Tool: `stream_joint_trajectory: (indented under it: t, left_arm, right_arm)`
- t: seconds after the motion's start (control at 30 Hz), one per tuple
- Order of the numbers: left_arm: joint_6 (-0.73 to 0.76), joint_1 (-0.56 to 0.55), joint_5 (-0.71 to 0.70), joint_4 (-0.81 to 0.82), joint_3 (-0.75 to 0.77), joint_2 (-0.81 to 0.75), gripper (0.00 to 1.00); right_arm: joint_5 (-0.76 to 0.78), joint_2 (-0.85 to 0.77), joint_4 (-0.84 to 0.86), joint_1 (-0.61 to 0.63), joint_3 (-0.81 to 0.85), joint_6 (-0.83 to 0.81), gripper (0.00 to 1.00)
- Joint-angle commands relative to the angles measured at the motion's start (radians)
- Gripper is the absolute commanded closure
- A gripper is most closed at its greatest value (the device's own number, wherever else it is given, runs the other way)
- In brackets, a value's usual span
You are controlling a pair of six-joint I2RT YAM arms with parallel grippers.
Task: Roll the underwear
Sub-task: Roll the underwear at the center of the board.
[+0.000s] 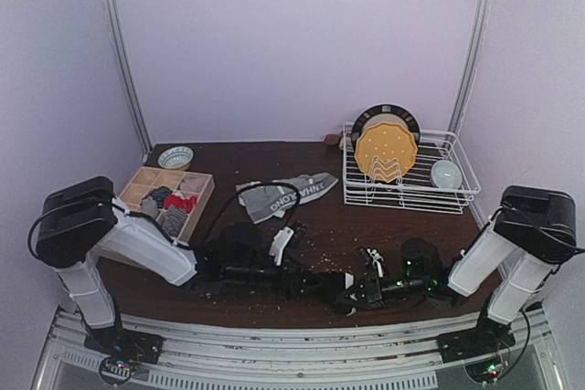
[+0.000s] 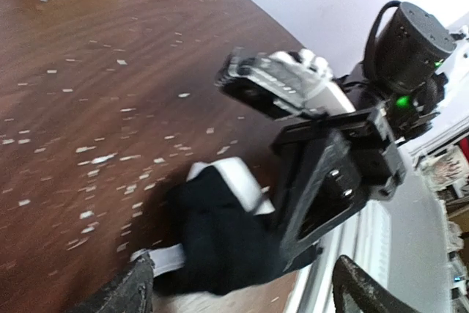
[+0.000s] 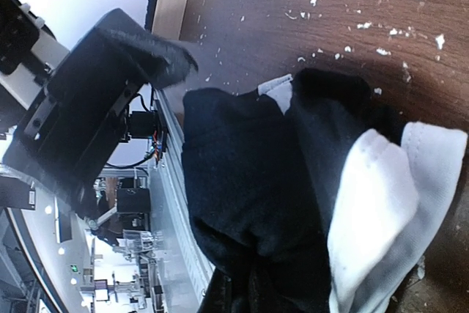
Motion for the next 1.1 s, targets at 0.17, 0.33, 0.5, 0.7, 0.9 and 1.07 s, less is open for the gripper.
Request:
stream_joint_trajectory:
  t: [0.17, 0.33, 0.5, 0.7, 0.9, 1.07]
  left_arm:
    - [-0.218, -0.028, 0.135, -0.052, 0.157, 0.158, 0.24]
    - [-0.254, -0.029, 0.125, -0.059, 0.128, 0.134, 0.25]
    - [-0.137, -0.028, 0.016, -0.214, 0.111, 0.041, 0.20]
    - [-0.048, -0.035, -0.139, -0.419, 0.072, -0.140, 0.18]
    - [-0.132, -0.094, -0.125, -0.483, 0.090, -0.142, 0.18]
    - [-0.239, -0.096, -0.007, -0.385, 0.137, -0.010, 0.22]
  right_arm:
    - [-0.006, 0.112, 0.121, -0.038, -0.051, 0.067, 1.00]
    - [-0.013, 0.156, 0.166, -0.055, -0.050, 0.076, 1.00]
    - [-0.026, 0.244, 0.287, -0.070, -0.054, 0.123, 1.00]
    - [-0.039, 0.342, 0.416, -0.089, -0.066, 0.164, 1.00]
    - [-0.032, 0.320, 0.402, -0.090, -0.068, 0.161, 1.00]
    - [-0.032, 0.329, 0.410, -0.090, -0.071, 0.161, 1.00]
